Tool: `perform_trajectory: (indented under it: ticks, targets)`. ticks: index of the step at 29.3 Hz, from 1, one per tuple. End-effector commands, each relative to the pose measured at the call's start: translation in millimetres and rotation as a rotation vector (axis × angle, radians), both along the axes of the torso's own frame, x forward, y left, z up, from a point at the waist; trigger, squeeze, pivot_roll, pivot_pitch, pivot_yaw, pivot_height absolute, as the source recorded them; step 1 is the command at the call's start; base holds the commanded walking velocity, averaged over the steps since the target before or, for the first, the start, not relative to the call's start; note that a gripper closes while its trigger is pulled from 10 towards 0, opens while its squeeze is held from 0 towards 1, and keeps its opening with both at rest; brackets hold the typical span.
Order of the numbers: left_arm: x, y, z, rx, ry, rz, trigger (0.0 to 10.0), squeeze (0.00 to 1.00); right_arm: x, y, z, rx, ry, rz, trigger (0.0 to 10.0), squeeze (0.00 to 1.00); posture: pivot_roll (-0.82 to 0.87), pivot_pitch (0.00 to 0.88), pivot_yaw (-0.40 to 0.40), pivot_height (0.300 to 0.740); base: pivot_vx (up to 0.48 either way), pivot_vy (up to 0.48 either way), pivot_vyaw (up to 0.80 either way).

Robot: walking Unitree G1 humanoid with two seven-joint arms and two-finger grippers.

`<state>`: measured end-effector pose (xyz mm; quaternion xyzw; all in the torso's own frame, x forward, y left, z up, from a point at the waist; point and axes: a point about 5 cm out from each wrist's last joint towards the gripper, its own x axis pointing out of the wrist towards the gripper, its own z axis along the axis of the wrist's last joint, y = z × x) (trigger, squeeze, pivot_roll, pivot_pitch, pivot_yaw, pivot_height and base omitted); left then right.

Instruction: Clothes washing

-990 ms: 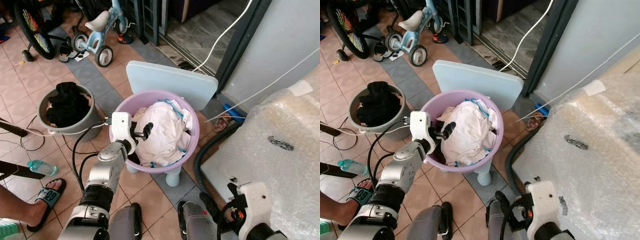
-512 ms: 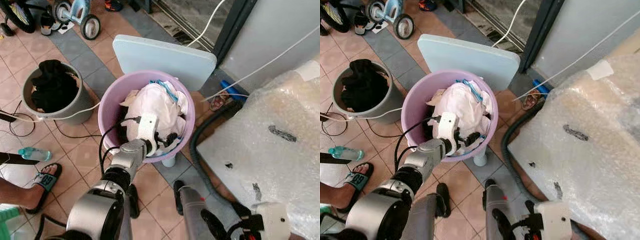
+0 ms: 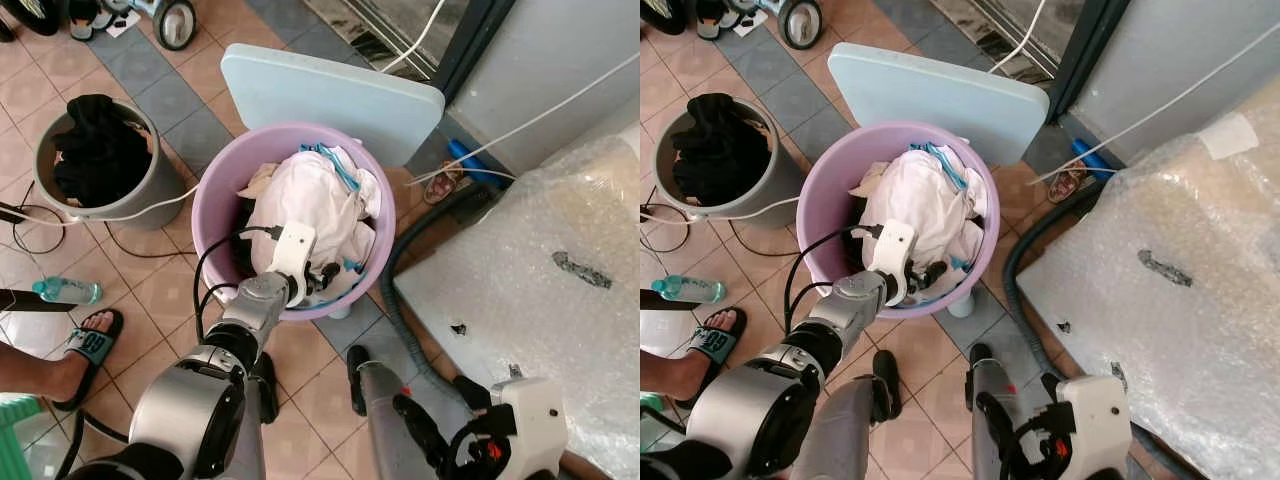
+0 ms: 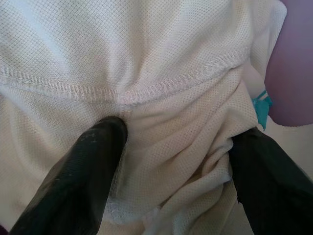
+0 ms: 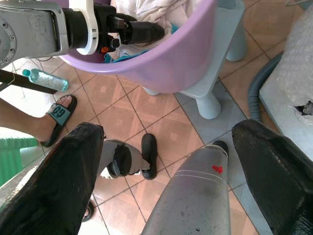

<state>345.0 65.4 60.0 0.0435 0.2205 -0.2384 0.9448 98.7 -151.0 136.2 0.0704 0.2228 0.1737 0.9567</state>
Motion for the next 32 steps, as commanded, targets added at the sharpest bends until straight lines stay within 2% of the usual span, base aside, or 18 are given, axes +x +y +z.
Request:
perform_trajectory:
  ticks: [1, 12, 16, 20, 25, 28, 30, 31, 32]
  targets:
    - [-10.0, 8.9, -17.9, 0.038, 0.063, 0.028, 0.0, 0.00, -3.5, 1.5, -6.5, 0.006, 0.051, 0.001, 10.0, 0.00, -0.38, 0.460, 0.034, 0.740, 0.000, 0.000, 0.00]
    - [-7.4, 9.3, -14.5, 0.037, 0.036, 0.020, 0.0, 0.00, 12.5, 5.3, -9.7, 0.013, 0.019, 0.029, 10.0, 0.00, -0.36, 0.422, 0.041, 0.740, 0.000, 0.000, 0.00]
    - [-3.6, 13.2, -10.6, 0.051, 0.003, 0.058, 0.0, 0.00, 17.5, 5.2, -9.7, 0.007, 0.005, 0.032, 10.0, 0.00, -0.36, 0.417, 0.042, 0.740, 0.000, 0.000, 0.00]
    - [5.6, 17.7, 1.9, 0.031, -0.063, 0.110, 0.0, 0.00, 25.9, 2.9, -9.4, -0.009, -0.027, 0.012, 10.0, 0.00, -0.36, 0.404, 0.045, 0.740, 0.000, 0.000, 0.00]
    - [6.8, 19.8, 3.5, 0.019, -0.070, 0.116, 0.0, 0.00, 35.1, 0.3, -9.7, -0.030, -0.051, -0.008, 10.0, 0.00, -0.35, 0.392, 0.050, 0.740, 0.000, 0.000, 0.00]
    - [9.4, 22.7, 7.2, 0.027, -0.102, 0.140, 0.0, 0.00, 42.1, -2.7, -8.7, -0.041, -0.077, -0.026, 10.0, 0.00, -0.35, 0.383, 0.055, 0.740, 0.000, 0.000, 0.00]
    - [14.0, 23.7, 16.0, 0.006, -0.160, 0.165, 0.0, 0.00, 45.8, -4.4, -8.7, -0.046, -0.087, -0.039, 10.0, 0.00, -0.35, 0.377, 0.057, 0.740, 0.000, 0.000, 0.00]
    - [18.6, 23.6, 26.4, -0.005, -0.232, 0.173, 0.0, 0.00, 50.0, -4.8, -9.6, -0.048, -0.099, -0.044, 10.0, 0.00, -0.34, 0.360, 0.064, 0.740, 0.000, 0.000, 0.00]
    - [18.6, 23.6, 26.4, -0.005, -0.232, 0.173, 0.0, 0.00, 50.0, -4.8, -9.6, -0.048, -0.099, -0.044, 10.0, 0.00, -0.34, 0.360, 0.064, 0.740, 0.000, 0.000, 0.00]
